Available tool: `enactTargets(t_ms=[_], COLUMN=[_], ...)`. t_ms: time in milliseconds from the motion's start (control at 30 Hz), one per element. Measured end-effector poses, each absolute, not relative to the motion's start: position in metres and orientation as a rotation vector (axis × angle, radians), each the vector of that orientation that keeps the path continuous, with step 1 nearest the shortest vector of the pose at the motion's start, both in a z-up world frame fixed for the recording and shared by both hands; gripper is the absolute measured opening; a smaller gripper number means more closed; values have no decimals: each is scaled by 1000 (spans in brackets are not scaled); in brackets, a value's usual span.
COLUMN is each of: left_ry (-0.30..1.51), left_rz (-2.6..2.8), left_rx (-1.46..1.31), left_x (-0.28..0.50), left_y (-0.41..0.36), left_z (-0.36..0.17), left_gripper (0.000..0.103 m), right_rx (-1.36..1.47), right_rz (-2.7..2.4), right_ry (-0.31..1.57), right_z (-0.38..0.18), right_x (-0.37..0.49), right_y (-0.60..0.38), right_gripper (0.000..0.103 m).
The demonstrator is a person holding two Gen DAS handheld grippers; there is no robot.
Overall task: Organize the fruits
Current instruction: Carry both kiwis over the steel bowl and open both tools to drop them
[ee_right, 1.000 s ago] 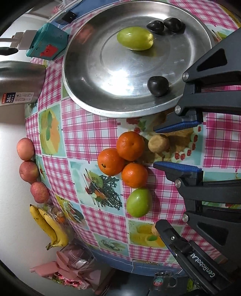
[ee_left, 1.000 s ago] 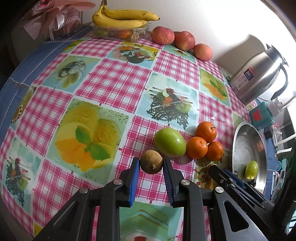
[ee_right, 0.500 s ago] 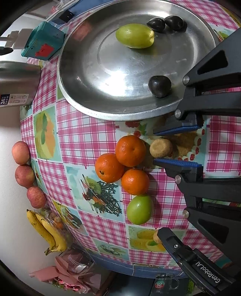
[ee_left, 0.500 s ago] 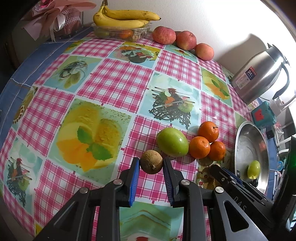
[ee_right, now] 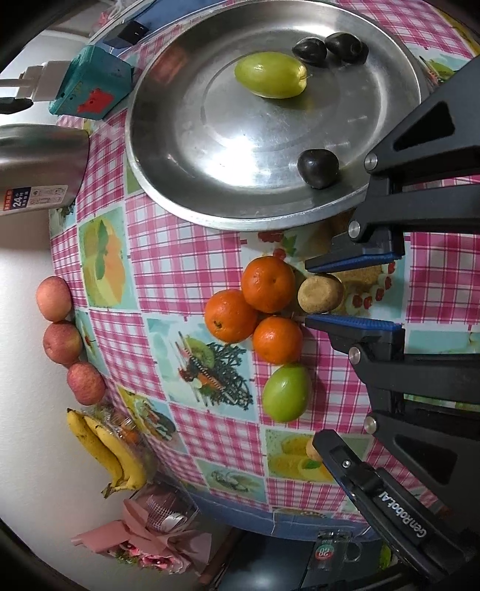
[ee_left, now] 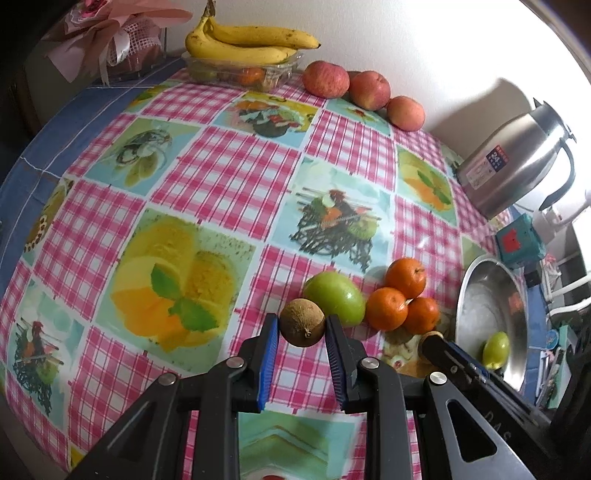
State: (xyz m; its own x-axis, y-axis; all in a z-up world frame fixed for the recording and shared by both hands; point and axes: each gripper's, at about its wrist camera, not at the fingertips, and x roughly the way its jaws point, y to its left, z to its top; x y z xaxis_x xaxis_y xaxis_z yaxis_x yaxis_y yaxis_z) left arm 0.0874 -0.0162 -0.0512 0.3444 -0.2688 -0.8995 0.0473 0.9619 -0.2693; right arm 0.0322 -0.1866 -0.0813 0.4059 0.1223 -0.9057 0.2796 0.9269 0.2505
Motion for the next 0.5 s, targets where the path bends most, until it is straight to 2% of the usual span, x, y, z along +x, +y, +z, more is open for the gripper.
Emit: enactTargets(t_ms=[267, 500], left_ry=[1187, 1207], left_rz=[-198, -192], left_rx=[-216, -223], left_x=[113, 139], left_y=[-28, -46], left_z=[-36, -43], left_gripper=[28, 28], right_rx=[417, 411], right_rz=[-99, -118], right_ry=[1125, 1102], right_z=[-60, -47], right_x=[43, 55], right_y=[-189, -199], right_gripper=[24, 24])
